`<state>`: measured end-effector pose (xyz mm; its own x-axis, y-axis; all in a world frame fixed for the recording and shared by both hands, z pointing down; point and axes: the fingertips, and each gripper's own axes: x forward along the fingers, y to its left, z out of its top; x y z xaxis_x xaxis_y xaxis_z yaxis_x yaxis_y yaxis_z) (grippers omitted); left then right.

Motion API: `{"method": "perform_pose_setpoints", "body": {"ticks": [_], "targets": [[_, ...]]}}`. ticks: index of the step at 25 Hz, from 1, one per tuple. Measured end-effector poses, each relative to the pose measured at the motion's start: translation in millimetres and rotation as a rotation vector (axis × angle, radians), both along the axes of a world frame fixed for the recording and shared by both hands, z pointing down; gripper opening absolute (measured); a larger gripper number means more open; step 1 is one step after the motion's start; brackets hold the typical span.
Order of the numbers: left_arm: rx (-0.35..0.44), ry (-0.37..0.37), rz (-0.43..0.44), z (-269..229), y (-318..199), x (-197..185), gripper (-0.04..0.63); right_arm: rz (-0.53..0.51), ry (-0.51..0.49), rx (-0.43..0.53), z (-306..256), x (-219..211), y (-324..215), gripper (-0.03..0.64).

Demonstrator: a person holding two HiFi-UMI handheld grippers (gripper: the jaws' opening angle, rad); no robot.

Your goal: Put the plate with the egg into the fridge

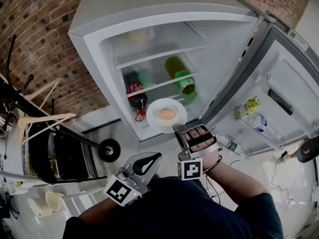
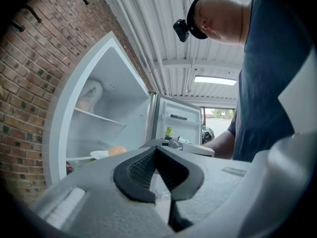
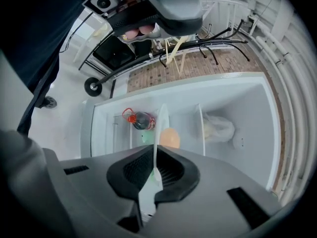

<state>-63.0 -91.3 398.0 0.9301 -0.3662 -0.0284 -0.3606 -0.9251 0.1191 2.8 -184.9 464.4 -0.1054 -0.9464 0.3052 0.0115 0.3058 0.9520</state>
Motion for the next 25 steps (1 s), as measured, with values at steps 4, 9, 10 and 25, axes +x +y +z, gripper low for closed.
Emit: {"method": "perform_pose_setpoints", "body": {"ticks": [4,9,10,25], "targets": [[-0.007,0.011,0.001,1.8,-13.2,-1.5,0.000,0.015,0.013,-0.010,7.7,2.1,-18.3,0.020],[0.000,0.019,-0.025,-1.3,-27.3,3.6,0.000,0.001,0.030,-0.040,18.4,8.5,-37.2,0.020],[0.004,0.022,-0.034,-3.3,-29.6,4.8,0.000,-0.004,0.036,-0.037,18.9,10.4,-41.8,0.020],[0.013,-0.005,-0.149,-9.4,-56.5,15.7,0.000,-0.049,0.026,-0.072,42.2,22.0,-110.2,0.020]]}}
